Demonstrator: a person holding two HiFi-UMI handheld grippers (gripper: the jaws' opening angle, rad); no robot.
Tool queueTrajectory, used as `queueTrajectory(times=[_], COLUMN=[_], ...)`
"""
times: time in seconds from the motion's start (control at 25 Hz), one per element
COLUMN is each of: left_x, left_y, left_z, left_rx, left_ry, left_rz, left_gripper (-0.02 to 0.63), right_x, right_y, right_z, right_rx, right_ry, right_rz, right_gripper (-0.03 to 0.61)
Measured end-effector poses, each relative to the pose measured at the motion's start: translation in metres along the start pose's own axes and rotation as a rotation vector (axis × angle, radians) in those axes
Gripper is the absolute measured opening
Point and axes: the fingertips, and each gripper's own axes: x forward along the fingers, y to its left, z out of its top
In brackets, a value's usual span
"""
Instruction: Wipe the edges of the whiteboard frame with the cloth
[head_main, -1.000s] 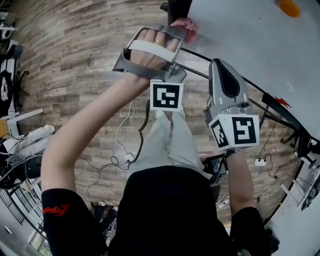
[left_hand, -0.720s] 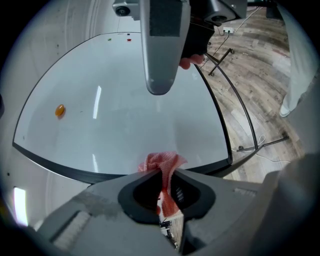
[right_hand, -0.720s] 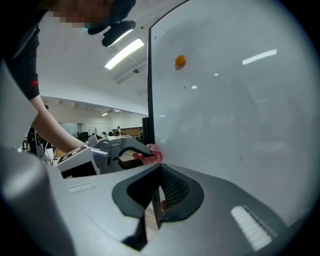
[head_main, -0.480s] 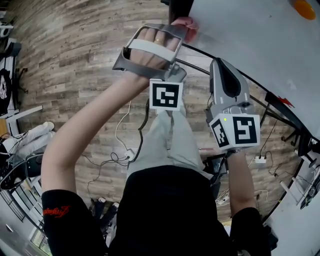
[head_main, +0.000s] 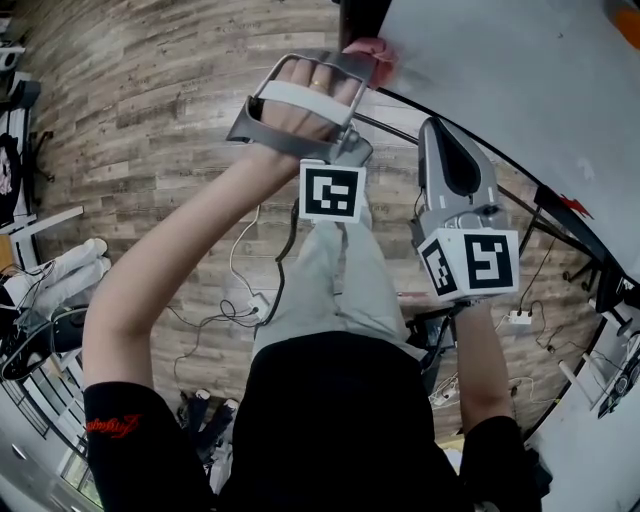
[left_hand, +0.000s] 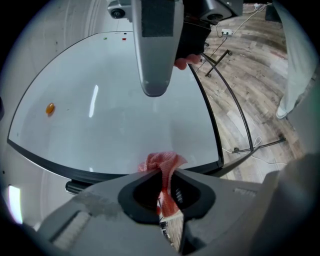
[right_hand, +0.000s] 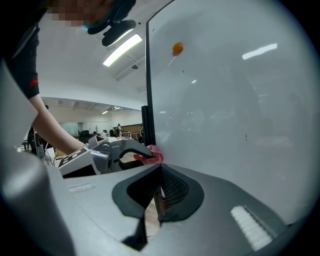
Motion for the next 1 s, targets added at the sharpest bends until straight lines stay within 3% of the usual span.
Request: queueTrajectory(times=[1.0], left_x=[0.018], left_y=[-0.049], left_z=[0.0], left_rx=[0.009], left_ry=[-0.03], left_rz=[-0.019], left_gripper=[0.04], right_x=[0.017], right_y=[-0.007], right_z=[-0.04], right_rx=[0.024], right_ry=[0.062], right_rz=[-0.004], right_gripper=[0.002])
